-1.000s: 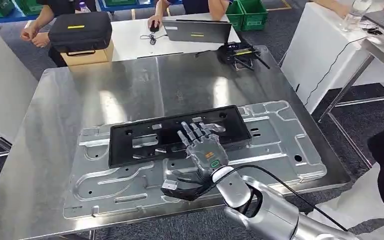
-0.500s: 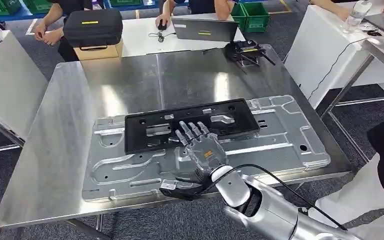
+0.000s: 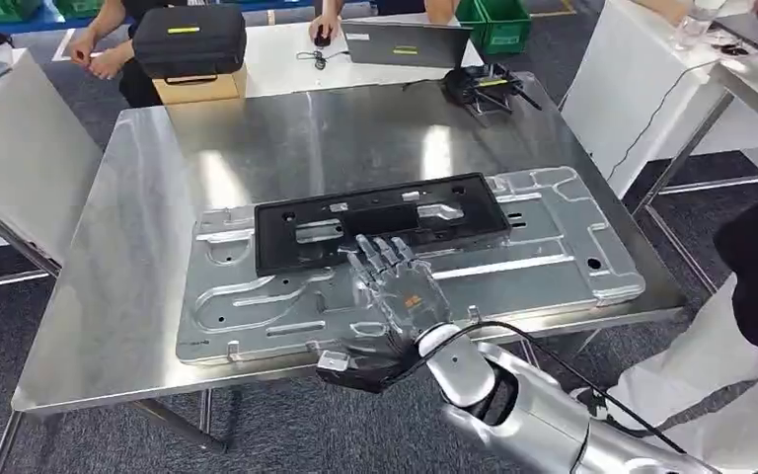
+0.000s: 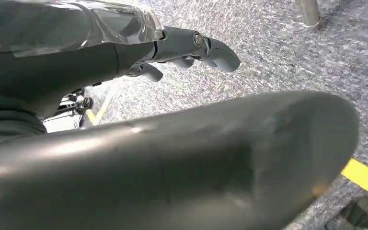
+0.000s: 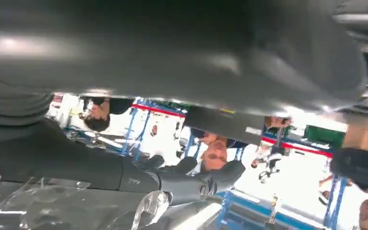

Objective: Take the parts from the cabinet and place them on the table.

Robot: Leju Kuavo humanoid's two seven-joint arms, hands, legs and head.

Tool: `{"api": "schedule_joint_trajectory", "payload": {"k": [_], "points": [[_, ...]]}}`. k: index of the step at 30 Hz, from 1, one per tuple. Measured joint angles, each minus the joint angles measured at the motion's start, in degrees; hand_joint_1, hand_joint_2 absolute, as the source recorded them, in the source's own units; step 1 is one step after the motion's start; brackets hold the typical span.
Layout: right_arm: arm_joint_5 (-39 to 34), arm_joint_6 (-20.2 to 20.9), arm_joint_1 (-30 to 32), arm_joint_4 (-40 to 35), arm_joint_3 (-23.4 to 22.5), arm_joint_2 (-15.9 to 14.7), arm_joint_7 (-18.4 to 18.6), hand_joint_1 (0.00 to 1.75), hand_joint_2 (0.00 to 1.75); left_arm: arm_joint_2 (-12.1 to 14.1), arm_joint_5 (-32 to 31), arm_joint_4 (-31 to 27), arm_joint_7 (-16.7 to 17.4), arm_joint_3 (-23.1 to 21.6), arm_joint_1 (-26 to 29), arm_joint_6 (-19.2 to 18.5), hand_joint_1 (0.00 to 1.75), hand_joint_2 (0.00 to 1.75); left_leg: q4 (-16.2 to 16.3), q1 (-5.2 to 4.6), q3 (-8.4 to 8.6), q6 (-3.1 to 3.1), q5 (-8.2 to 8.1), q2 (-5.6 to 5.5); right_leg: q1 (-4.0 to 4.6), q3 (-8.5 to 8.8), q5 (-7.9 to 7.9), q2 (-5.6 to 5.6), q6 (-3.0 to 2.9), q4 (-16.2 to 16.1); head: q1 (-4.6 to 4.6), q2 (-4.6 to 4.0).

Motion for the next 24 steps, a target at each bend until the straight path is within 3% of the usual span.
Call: {"api": "schedule_joint_trajectory", "payload": {"k": [1, 2, 3, 4, 6, 7, 8, 9, 10, 11, 12, 13, 14, 16, 17, 18, 19, 20, 21, 22, 23, 24], "points": [[0.0, 0.0, 0.0, 0.0, 0.0, 0.0, 0.0, 0.0, 0.0, 0.0, 0.0, 0.0, 0.0, 0.0, 0.0, 0.0, 0.0, 0.0, -0.2, 0.06, -0.12, -0.4, 0.5, -0.02, 0.12, -0.26, 0.45, -0.01, -0.49, -0.1, 0.0, 0.0], [0.0, 0.0, 0.0, 0.0, 0.0, 0.0, 0.0, 0.0, 0.0, 0.2, 0.0, 0.0, 0.0, 0.0, 0.1, 0.0, 0.0, 0.0, -0.1, -0.12, -0.53, -0.58, 0.54, -0.06, -0.46, -0.93, 1.24, -0.26, -0.97, -0.6, 0.07, -0.02], [0.0, 0.0, -0.2, 0.0, 0.0, 0.0, 0.0, 0.0, 0.0, 0.2, 0.2, 0.0, 0.0, 0.0, 0.1, 0.0, 0.0, 0.0, 1.2, 0.08, -1.36, -1.12, -1.59, 0.0, -0.58, -1.46, 1.95, -0.25, -1.18, -0.6, -0.04, 0.0], [0.0, 0.0, -0.2, 0.0, 0.0, 0.0, 0.0, 0.0, 0.0, 0.1, 0.2, 0.0, 0.0, 0.0, 0.1, 0.0, 0.0, 0.0, 4.2, 0.35, -2.43, -1.63, -4.91, 0.01, -0.64, -2.24, 2.51, -0.3, -1.71, -0.6, -0.15, -0.02], [0.0, 0.0, -0.2, 0.0, 0.0, 0.0, 0.0, 0.0, 0.0, 0.1, 0.1, 0.0, 0.0, 0.0, 0.0, 0.0, 0.0, 0.0, 13.4, 0.95, -4.93, -2.59, -11.32, 0.02, -0.63, -3.92, 3.77, -0.38, -1.69, -0.5, -0.2, 0.0], [0.0, 0.0, -0.1, 0.0, 0.0, 0.0, 0.0, 0.0, 0.0, 0.1, 0.0, 0.0, 0.0, 0.0, 0.1, 0.0, 0.0, 0.0, 17.2, 1.14, -5.56, -2.91, -12.57, 0.03, -0.63, -4.81, 4.44, -0.41, -1.65, -0.5, -0.2, -0.02], [0.0, 0.0, -0.1, 0.0, 0.0, 0.0, 0.0, 0.0, 0.0, 0.1, 0.0, 0.0, 0.0, 0.0, 0.1, 0.0, 0.0, 0.0, 18.7, 1.31, -5.27, -3.11, -11.97, 0.03, -0.65, -5.65, 5.08, -0.42, -1.57, -0.5, -0.2, 0.0], [0.0, 0.0, 0.0, 0.0, 0.0, 0.0, 0.0, 0.0, 0.0, 0.1, 0.0, 0.0, 0.0, 0.0, 0.0, 0.0, 0.0, 0.0, 17.8, 1.46, -3.78, -3.24, -10.06, 0.03, -0.68, -6.55, 5.78, -0.42, -1.4, -0.5, -0.2, 0.0], [0.0, 0.0, 0.0, 0.0, 0.0, -0.1, 0.0, 0.0, 0.0, 0.1, 0.0, 0.0, 0.0, 0.0, 0.0, 0.0, 0.0, 0.0, 14.8, 1.55, -1.43, -3.28, -7.81, 0.03, -0.72, -7.34, 6.42, -0.42, -1.18, -0.5, -0.22, 0.0], [0.0, 0.0, 0.0, 0.0, 0.0, -0.1, 0.1, 0.0, 0.0, 0.1, -0.1, 0.0, 0.1, 0.0, -0.1, 0.0, 0.0, 0.0, 10.0, 1.6, 1.99, -3.25, -6.04, 0.04, -0.77, -8.13, 7.08, -0.4, -0.91, -0.5, -0.2, 0.0], [0.0, 0.0, 0.0, 0.0, 0.0, -0.1, 0.1, 0.0, 0.0, 0.1, -0.1, 0.0, 0.2, 0.0, -0.2, 0.0, 0.0, 0.0, 4.3, 1.61, 6.05, -3.16, -6.13, 0.05, -0.78, -8.58, 7.72, -0.36, -0.61, -0.4, -0.22, 0.0], [0.0, 0.0, 0.0, 0.0, 0.0, -0.1, 0.1, 0.0, 0.0, 0.1, -0.2, 0.0, 0.2, 0.0, -0.4, 0.0, 0.0, 0.0, -1.4, 1.16, 9.59, -2.73, -8.0, -0.04, -0.55, -9.03, 8.19, -0.35, -0.19, -0.3, -0.24, 0.0], [0.0, 0.0, 0.0, -0.1, 0.0, -0.2, 0.2, 0.0, 0.0, 0.1, -0.2, 0.0, 0.2, 0.0, -0.5, 0.0, 0.0, 0.0, -2.0, 1.04, 9.7, -1.91, -8.01, -0.23, -0.6, -8.95, 8.79, -0.39, 0.05, -0.5, -0.02, 0.02], [0.0, -0.1, 0.0, -0.2, 0.0, -0.2, 0.4, 0.0, 0.0, 0.1, -0.2, 0.0, 0.2, 0.0, -0.4, 0.0, 0.0, 0.0, -1.5, 0.62, 8.48, -1.16, -7.27, -0.24, -0.83, -8.86, 10.18, -0.41, 0.83, -1.2, -0.04, 0.0], [0.0, -0.1, 0.2, -0.2, 0.0, -0.2, 0.4, 0.0, 0.0, 0.1, -0.2, 0.0, 0.2, 0.0, -0.3, 0.0, 0.0, 0.0, -1.9, 0.79, 8.1, -0.44, -6.47, -0.2, -0.65, -8.94, 10.77, -0.31, 1.34, -1.5, -0.02, 0.0], [0.0, -0.1, 0.3, -0.2, -0.1, -0.5, 0.4, 0.0, 0.0, 0.1, -0.2, 0.0, 0.2, 0.0, -0.4, 0.0, 0.0, 0.0, -2.0, 1.02, 7.63, 0.13, -5.6, 0.14, -1.07, -9.59, 8.9, -0.16, 1.4, -0.7, -0.02, -0.02], [0.0, -0.1, 0.3, -0.2, -0.1, -0.5, 0.5, 0.0, 0.0, 0.2, -0.3, 0.0, 0.2, 0.0, -0.4, 0.0, 0.0, 0.0, -2.0, 0.98, 6.7, 0.84, -4.84, 0.16, -0.97, -10.69, 4.84, -0.15, 1.34, 2.2, 0.0, 0.0], [0.0, -0.1, 0.4, -0.2, -0.1, -0.6, 0.6, 0.0, 0.0, 0.2, -0.3, 0.0, 0.2, 0.0, -0.4, 0.0, 0.0, 0.0, -2.0, 0.89, 5.83, 1.11, -4.07, 0.19, -1.02, -11.88, 0.57, -0.14, 1.41, 6.7, 0.0, 0.0], [0.0, -0.1, 0.5, -0.3, -0.1, -0.7, 0.6, 0.0, 0.0, 0.2, -0.4, 0.0, 0.2, 0.0, -0.4, 0.0, 0.0, 0.0, -1.9, 0.84, 4.94, 1.17, -3.35, 0.22, -0.95, -12.97, -2.6, -0.07, 1.56, 11.5, 0.0, 0.0], [0.0, -0.2, 0.6, -0.3, -0.1, -0.8, 0.6, 0.0, 0.0, 0.1, -0.4, 0.0, 0.2, 0.0, -0.4, 0.0, 0.0, 0.0, -1.8, 0.73, 4.23, 1.18, -2.59, 0.27, -0.92, -13.74, -4.3, -0.03, 1.69, 16.0, 0.02, -0.02], [0.0, -0.1, 0.8, -0.3, -0.1, -0.8, 0.7, 0.0, 0.0, 0.1, -0.4, 0.0, 0.2, 0.0, -0.4, 0.0, 0.0, 0.0, -1.8, 0.63, 3.34, 1.17, -1.87, 0.28, -0.95, -13.74, -3.93, -0.04, 1.72, 18.8, 0.02, 0.0], [0.0, -0.2, 0.9, -0.3, -0.1, -0.9, 0.7, 0.0, 0.0, 0.1, -0.4, 0.0, 0.2, 0.0, -0.4, 0.0, 0.0, 0.0, -1.7, 0.6, 2.29, 1.09, -1.09, 0.28, -0.94, -12.61, -1.94, -0.04, 1.69, 19.1, 0.02, 0.0]]}}
